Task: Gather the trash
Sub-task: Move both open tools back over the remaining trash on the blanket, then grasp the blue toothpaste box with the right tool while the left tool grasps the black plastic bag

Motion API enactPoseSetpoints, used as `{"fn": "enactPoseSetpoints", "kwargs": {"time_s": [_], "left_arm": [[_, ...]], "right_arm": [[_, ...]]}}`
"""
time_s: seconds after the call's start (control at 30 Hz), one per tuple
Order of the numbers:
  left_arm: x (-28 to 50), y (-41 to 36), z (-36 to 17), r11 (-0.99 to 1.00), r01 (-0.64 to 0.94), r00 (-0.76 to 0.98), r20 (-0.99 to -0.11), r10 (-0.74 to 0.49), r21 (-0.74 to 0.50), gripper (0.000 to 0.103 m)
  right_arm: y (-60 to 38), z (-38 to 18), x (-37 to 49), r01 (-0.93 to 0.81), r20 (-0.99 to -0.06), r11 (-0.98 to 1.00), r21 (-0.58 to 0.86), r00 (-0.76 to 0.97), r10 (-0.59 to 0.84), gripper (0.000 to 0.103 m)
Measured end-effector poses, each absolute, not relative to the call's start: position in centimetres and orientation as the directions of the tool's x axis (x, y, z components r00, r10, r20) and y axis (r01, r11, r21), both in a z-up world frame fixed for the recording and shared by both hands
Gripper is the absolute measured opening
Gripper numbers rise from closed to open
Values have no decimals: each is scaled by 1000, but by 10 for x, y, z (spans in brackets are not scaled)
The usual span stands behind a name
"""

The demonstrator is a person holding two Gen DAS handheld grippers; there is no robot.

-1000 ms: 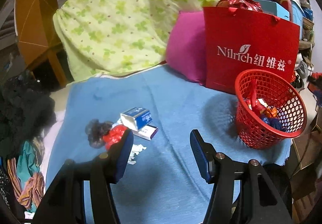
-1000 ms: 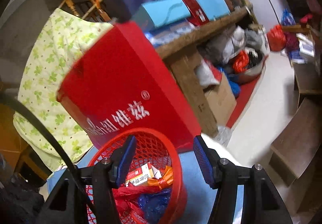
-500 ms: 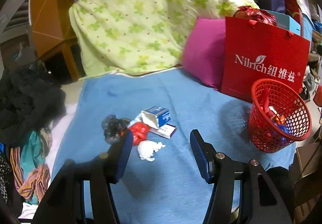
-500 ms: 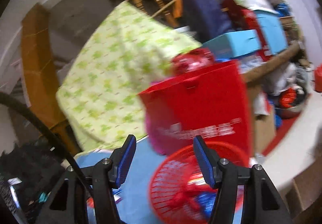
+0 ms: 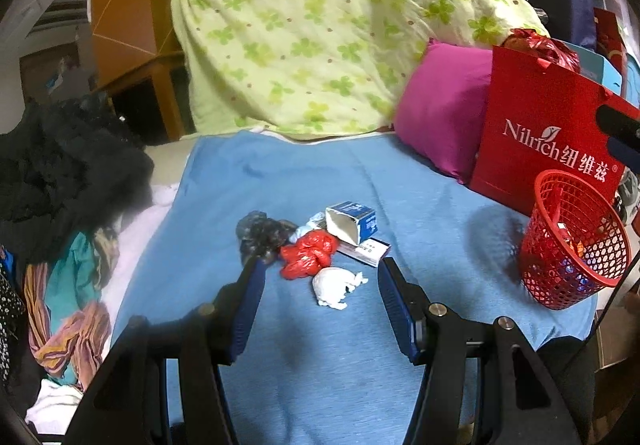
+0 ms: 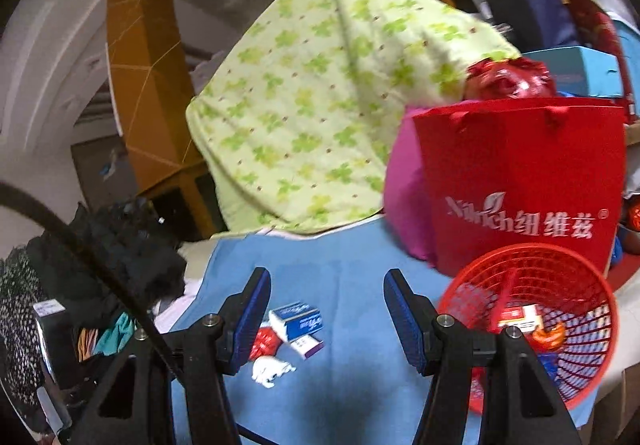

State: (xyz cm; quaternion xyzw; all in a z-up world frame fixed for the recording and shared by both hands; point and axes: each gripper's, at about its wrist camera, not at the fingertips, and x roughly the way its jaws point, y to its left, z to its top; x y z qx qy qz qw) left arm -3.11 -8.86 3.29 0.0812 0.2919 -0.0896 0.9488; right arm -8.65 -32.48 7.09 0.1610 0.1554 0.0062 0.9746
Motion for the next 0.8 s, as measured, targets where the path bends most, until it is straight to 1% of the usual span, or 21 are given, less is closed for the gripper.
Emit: {"fn": "enactPoseSetpoints", "kwargs": {"time_s": [0.2,0.33,0.43,0.67,0.8], "left_arm": [[-24,-74,25,976,202,806,-581,-116,86,60],[-15,-61,15,980,185,792,-602,-104,75,60],[-4,-47,0,985,161,769,-633,-85,63,60],[22,-16,-44,993,108,691,-722,-45,41,60],[40,-6,-61,995,98,654,-755,-45,26,60]], "right_arm": [[-304,53,-62,-2,-366,943,331,921,131,63],[-293,32,-34,-17,-444,943,332,879,172,63],[-289,5,-9,-17,-509,935,355,835,208,63],[-278,-57,51,-8,-652,945,328,722,232,63],[-278,-75,84,-12,-677,916,401,670,305,63]]}}
